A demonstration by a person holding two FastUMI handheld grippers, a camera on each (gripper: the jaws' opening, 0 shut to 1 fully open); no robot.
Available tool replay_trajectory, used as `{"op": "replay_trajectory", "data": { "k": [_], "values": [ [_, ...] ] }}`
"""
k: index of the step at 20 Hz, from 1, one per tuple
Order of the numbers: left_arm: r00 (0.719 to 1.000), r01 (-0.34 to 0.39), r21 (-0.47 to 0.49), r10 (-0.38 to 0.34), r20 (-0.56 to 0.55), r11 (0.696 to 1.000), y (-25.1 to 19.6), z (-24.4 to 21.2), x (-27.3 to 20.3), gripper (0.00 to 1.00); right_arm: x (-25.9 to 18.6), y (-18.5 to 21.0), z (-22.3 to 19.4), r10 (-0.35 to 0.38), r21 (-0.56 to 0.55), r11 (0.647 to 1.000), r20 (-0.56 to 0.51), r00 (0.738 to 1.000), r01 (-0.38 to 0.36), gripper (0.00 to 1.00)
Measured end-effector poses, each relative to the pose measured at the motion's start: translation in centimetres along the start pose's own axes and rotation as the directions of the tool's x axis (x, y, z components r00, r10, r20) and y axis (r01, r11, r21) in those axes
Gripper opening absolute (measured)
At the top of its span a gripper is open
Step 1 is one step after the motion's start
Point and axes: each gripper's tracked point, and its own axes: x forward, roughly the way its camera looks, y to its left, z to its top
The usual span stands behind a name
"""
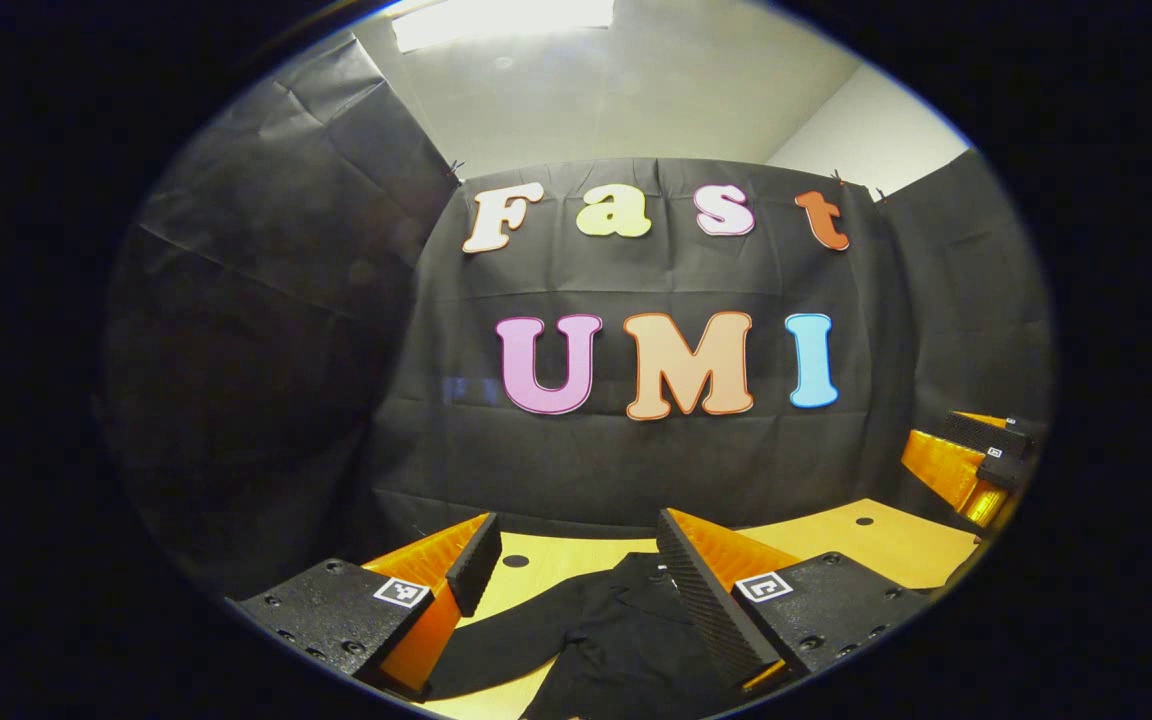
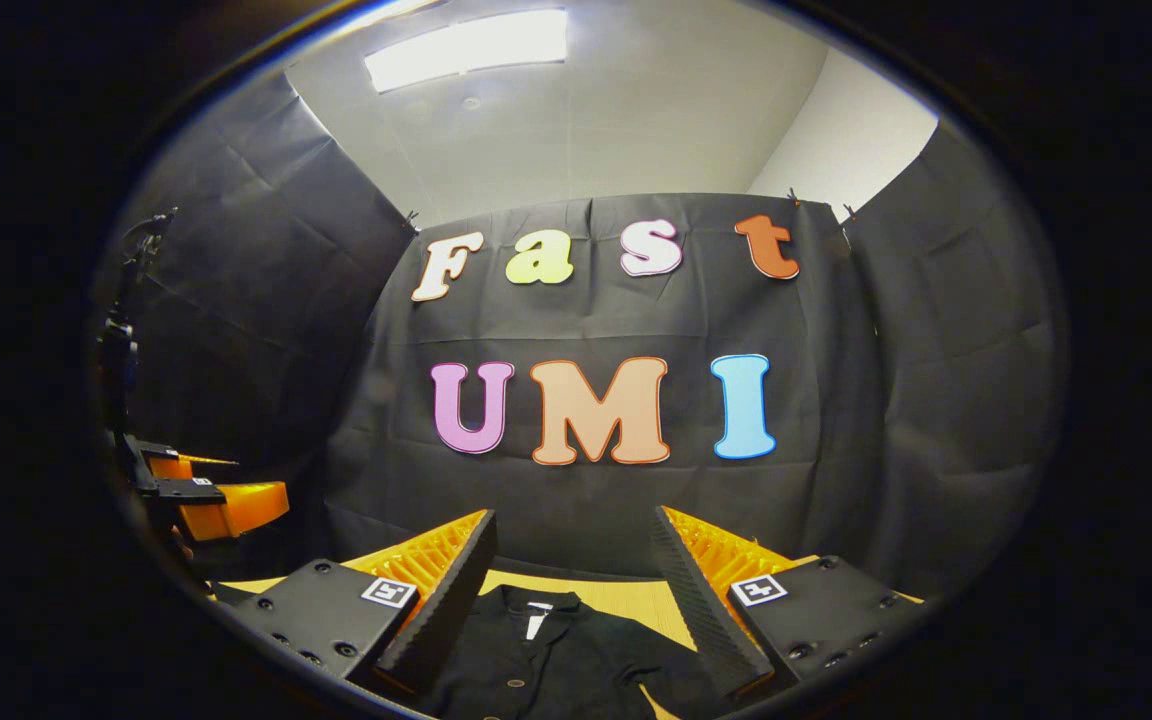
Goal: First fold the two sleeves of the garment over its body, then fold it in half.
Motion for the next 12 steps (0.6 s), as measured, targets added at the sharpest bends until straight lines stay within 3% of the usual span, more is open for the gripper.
{"op": "replay_trajectory", "data": {
  "k": [1, 7, 8, 11, 12],
  "values": [
    [1.0, 0.002, 0.0, -0.002, 0.001, 1.0, 0.0, 0.1, 0.1, 0.95, 0.1, 0.2, 0.1, 0.002, -0.001, 1.0, 0.002, 1.0, -0.002, 0.98],
    [1.0, 0.008, -0.002, -0.008, 0.0, 1.0, -0.3, 0.0, 0.1, 0.95, 0.0, 0.1, 0.2, 0.006, -0.006, 1.0, 0.001, 1.0, -0.005, 0.99],
    [1.0, 0.008, -0.003, -0.008, -0.002, 1.0, -0.3, -0.1, 0.2, 0.99, -0.1, 0.1, 0.3, 0.005, -0.005, 1.0, 0.002, 1.0, -0.005, 0.98],
    [1.0, 0.007, -0.004, -0.007, -0.001, 1.0, -0.4, 0.0, -0.1, 0.99, -0.1, -0.5, 0.1, 0.004, -0.016, 1.0, -0.005, 1.0, -0.004, 0.99],
    [1.0, 0.008, -0.003, -0.008, -0.002, 1.0, -0.6, 0.0, -0.1, 0.95, 0.0, -0.8, -0.2, 0.006, -0.022, 1.0, -0.012, 1.0, -0.006, 0.99]
  ]
}}
